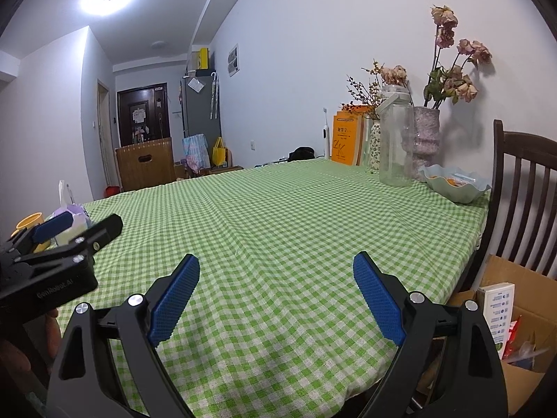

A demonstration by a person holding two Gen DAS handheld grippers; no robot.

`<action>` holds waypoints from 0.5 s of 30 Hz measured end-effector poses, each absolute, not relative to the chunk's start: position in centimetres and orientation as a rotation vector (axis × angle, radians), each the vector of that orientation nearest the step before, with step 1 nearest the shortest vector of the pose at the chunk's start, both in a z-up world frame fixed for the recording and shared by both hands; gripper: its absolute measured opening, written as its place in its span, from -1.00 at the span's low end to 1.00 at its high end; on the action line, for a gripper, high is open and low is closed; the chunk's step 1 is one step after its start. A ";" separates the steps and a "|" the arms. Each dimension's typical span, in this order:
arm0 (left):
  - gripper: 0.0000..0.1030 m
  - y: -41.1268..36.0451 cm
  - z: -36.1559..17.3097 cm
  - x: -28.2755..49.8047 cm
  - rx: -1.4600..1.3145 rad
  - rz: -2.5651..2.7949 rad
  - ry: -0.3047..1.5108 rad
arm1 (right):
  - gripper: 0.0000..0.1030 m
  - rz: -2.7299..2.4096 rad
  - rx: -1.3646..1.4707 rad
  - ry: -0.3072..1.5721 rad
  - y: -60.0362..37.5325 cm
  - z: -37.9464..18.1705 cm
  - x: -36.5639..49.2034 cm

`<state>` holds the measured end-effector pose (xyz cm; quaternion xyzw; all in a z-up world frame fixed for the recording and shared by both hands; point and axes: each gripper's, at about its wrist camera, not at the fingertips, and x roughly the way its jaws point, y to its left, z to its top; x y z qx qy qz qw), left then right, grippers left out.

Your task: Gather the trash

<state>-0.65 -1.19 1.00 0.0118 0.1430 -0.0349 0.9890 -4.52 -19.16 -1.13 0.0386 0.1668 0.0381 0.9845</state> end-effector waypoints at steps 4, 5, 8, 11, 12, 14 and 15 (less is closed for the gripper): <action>0.85 -1.0 1.0 -0.7 0.016 -0.051 0.286 | 0.67 0.063 0.074 0.333 -19.1 -1.3 -4.7; 0.85 -1.0 1.0 -0.7 0.017 -0.051 0.286 | 0.70 0.062 0.075 0.334 -19.2 -1.3 -4.7; 0.85 -0.9 1.0 -0.7 0.014 -0.046 0.287 | 0.72 0.053 0.082 0.332 -19.4 -1.4 -4.8; 0.85 -0.9 1.0 -0.7 0.014 -0.045 0.287 | 0.73 0.047 0.092 0.331 -19.7 -1.4 -4.8; 0.85 -0.9 1.0 -0.7 0.014 -0.045 0.287 | 0.73 0.043 0.094 0.330 -19.8 -1.4 -4.9; 0.85 -0.9 1.0 -0.7 0.013 -0.045 0.287 | 0.73 0.039 0.100 0.330 -19.9 -1.3 -4.8; 0.85 -0.9 1.0 -0.7 0.013 -0.045 0.287 | 0.73 0.041 0.105 0.331 -20.0 -1.3 -4.8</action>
